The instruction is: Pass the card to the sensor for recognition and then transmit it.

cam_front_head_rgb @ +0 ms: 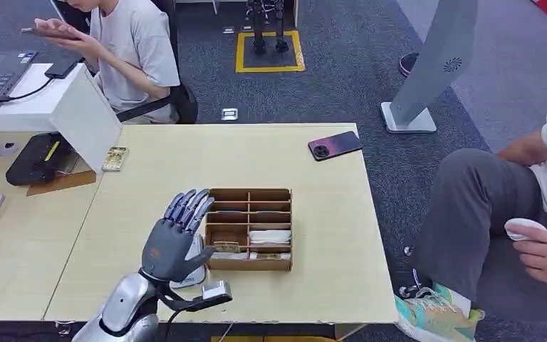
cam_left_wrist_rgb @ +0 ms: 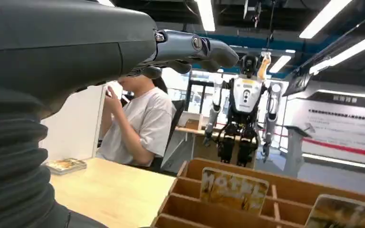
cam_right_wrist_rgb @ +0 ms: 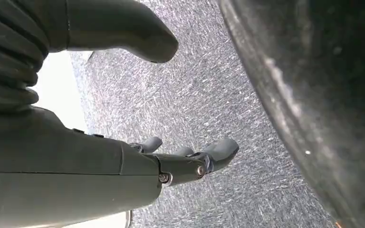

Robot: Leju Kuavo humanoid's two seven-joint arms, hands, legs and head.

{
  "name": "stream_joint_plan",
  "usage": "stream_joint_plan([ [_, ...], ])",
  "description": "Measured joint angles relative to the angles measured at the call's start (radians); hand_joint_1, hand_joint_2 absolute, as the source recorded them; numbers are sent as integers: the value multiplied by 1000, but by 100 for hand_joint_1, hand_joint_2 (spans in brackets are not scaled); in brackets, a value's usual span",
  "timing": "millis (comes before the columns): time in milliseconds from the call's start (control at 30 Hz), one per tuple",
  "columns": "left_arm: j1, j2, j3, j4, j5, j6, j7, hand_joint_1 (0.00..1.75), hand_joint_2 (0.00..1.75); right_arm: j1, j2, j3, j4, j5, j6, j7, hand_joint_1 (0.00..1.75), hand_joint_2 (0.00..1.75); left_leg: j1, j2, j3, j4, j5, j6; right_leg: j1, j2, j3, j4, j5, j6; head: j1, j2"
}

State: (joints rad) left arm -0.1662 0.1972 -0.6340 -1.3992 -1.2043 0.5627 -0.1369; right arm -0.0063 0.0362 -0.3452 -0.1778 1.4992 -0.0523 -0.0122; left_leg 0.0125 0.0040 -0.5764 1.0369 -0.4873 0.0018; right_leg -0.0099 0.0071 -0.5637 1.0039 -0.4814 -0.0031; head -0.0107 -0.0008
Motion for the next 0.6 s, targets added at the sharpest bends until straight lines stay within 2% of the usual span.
stream_joint_plan([
  [600, 2, -26, 18, 79, 11, 4, 26, 0, 175, 0, 0, 0, 0, 0, 0, 0, 0, 175, 0, 0, 0, 0, 0, 0, 0, 0, 0, 0, 0, 0, 0, 0],
])
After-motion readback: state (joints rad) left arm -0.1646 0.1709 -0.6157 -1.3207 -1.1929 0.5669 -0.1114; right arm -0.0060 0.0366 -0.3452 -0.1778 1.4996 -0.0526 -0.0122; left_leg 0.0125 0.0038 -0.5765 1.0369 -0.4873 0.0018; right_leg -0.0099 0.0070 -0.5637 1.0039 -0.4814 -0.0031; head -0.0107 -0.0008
